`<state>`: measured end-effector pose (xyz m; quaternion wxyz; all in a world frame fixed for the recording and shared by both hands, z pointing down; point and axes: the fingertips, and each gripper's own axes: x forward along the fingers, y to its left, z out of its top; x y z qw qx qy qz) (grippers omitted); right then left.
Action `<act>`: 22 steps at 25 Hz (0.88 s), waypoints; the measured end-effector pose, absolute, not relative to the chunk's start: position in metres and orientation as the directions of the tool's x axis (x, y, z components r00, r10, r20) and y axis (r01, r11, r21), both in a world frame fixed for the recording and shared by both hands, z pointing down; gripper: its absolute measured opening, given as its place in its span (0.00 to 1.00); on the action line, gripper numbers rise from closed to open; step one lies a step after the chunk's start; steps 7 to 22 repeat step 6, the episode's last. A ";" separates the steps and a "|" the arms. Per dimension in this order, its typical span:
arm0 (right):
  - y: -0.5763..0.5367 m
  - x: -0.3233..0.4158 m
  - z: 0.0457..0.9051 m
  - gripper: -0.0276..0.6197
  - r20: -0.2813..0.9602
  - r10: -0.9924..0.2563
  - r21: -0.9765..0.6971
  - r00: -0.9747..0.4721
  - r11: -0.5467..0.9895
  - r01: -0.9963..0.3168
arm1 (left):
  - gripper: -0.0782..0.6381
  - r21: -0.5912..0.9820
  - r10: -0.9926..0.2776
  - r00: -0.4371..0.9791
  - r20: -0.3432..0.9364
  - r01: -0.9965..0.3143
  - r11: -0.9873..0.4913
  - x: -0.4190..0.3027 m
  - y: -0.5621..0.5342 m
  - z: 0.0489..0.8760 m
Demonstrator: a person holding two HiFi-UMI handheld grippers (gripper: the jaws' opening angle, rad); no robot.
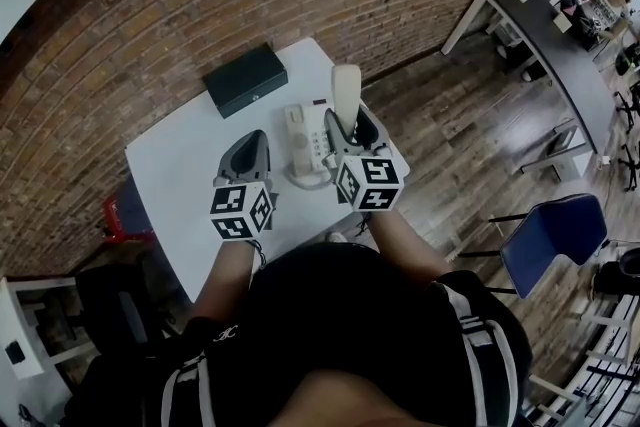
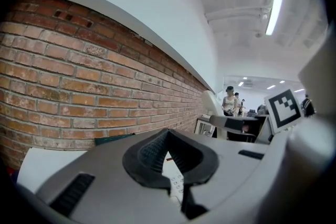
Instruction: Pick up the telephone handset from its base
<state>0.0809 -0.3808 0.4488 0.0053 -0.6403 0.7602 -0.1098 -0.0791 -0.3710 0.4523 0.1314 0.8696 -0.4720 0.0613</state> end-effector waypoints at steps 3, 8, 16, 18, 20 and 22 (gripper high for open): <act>-0.383 0.079 0.450 0.36 0.138 -0.973 -0.175 -0.183 0.158 -0.972 | 0.11 0.170 -0.806 0.544 0.232 -0.839 -0.517 -0.082 -0.372 0.453; -0.384 0.079 0.450 0.36 0.141 -0.973 -0.177 -0.184 0.158 -0.971 | 0.10 0.170 -0.807 0.542 0.233 -0.840 -0.515 -0.083 -0.372 0.452; -0.384 0.079 0.450 0.36 0.141 -0.973 -0.177 -0.184 0.158 -0.971 | 0.10 0.170 -0.807 0.542 0.233 -0.840 -0.515 -0.083 -0.372 0.452; -0.384 0.079 0.450 0.36 0.141 -0.973 -0.177 -0.184 0.158 -0.971 | 0.10 0.170 -0.807 0.542 0.233 -0.840 -0.515 -0.083 -0.372 0.452; -0.384 0.079 0.450 0.36 0.141 -0.973 -0.177 -0.184 0.158 -0.971 | 0.10 0.170 -0.807 0.542 0.233 -0.840 -0.515 -0.083 -0.372 0.452; -0.384 0.079 0.450 0.36 0.141 -0.973 -0.177 -0.184 0.158 -0.971 | 0.10 0.170 -0.807 0.542 0.233 -0.840 -0.515 -0.083 -0.372 0.452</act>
